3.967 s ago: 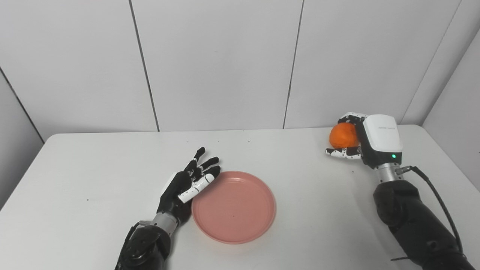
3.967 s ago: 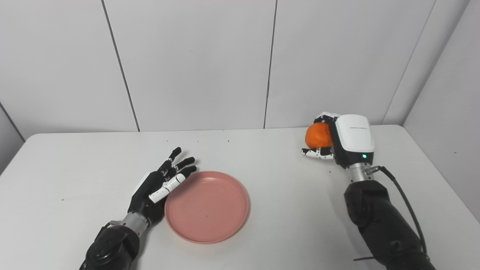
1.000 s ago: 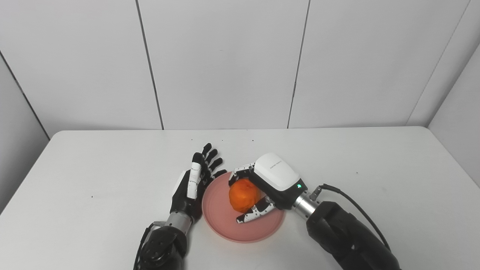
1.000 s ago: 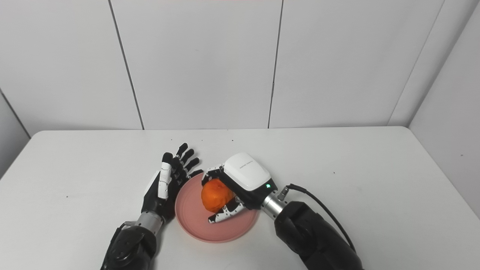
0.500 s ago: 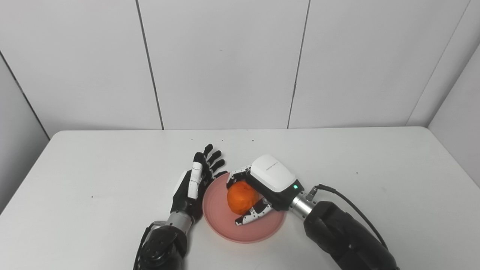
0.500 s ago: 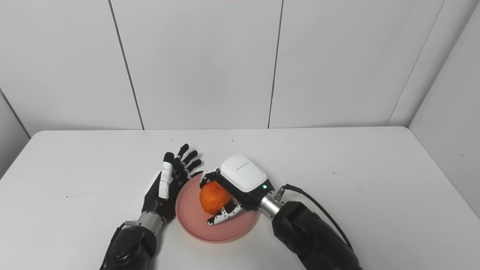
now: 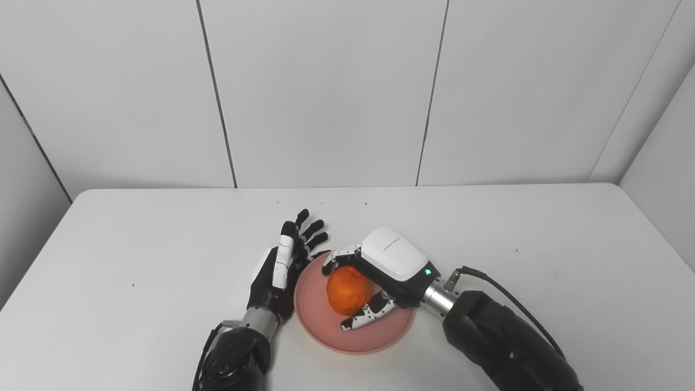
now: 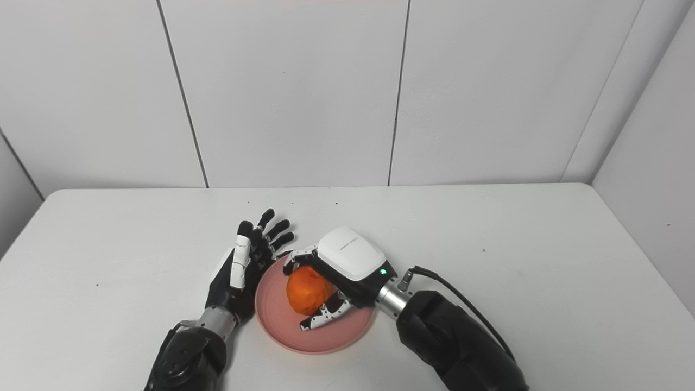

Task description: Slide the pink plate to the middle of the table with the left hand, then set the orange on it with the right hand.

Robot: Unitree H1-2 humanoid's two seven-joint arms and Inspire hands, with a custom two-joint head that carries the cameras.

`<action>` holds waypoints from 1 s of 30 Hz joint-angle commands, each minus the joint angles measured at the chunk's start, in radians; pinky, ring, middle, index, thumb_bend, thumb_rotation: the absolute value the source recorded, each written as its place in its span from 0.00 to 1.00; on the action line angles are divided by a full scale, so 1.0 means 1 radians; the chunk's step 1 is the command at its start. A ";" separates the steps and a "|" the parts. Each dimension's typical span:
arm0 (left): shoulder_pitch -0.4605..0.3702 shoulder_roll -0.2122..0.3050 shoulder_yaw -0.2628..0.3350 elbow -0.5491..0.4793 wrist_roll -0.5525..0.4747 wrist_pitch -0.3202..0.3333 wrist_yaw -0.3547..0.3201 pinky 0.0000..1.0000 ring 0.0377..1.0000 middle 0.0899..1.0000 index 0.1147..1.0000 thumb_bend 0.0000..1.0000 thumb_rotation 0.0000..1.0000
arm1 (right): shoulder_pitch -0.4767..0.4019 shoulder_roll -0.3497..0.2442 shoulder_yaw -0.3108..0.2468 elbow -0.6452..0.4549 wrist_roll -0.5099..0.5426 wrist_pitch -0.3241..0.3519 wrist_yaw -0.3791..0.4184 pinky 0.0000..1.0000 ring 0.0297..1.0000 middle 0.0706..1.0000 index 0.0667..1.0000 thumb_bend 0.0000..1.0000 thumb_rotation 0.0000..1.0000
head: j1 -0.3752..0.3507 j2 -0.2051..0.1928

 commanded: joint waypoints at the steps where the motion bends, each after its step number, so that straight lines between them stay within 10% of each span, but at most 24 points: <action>1: -0.002 -0.001 -0.010 0.009 0.016 0.002 -0.002 0.79 0.92 0.93 1.00 0.94 1.00 | -0.052 -0.008 -0.007 -0.040 -0.004 -0.004 0.009 0.62 0.67 0.67 0.67 0.77 0.75 | 0.001 0.000; 30: -0.008 0.013 -0.012 0.006 0.015 0.016 -0.015 0.82 0.91 0.93 1.00 0.97 1.00 | -0.056 0.025 -0.085 -0.130 0.063 -0.015 0.009 0.62 0.69 0.73 0.73 0.74 0.72 | 0.000 0.002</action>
